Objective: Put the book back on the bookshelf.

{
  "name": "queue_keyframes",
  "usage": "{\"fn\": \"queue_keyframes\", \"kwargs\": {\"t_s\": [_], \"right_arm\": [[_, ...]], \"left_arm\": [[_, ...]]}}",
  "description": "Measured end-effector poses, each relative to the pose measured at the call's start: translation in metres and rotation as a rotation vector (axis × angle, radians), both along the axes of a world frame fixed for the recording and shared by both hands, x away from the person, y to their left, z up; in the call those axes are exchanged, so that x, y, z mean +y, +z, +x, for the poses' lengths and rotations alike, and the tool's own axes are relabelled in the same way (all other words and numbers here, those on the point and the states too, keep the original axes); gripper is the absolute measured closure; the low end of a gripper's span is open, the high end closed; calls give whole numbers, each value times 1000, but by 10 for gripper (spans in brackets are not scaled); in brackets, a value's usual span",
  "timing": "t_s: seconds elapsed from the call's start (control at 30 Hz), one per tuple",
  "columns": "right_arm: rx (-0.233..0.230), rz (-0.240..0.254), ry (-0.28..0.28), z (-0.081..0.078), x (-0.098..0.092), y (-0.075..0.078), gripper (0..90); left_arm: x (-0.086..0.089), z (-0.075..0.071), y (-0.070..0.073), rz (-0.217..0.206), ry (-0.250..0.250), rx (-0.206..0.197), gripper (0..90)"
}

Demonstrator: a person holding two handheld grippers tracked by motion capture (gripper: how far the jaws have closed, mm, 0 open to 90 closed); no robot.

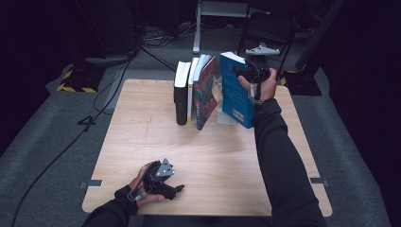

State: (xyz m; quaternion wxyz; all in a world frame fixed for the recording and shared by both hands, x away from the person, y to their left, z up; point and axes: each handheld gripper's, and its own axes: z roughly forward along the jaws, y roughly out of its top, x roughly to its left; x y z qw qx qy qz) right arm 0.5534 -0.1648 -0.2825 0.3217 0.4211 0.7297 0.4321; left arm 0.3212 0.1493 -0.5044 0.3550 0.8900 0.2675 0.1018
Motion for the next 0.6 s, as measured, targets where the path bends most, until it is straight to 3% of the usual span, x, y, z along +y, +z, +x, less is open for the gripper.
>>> {"fn": "queue_keyframes", "kwargs": {"t_s": [0.33, 0.6], "right_arm": [[-1, 10, 5, 2, -1, -18, 593], [-6, 19, 14, -4, -5, -22, 591]], "left_arm": [[0, -1, 0, -7, -15, 5, 147], [0, -1, 0, -1, -35, 0, 149]]}}
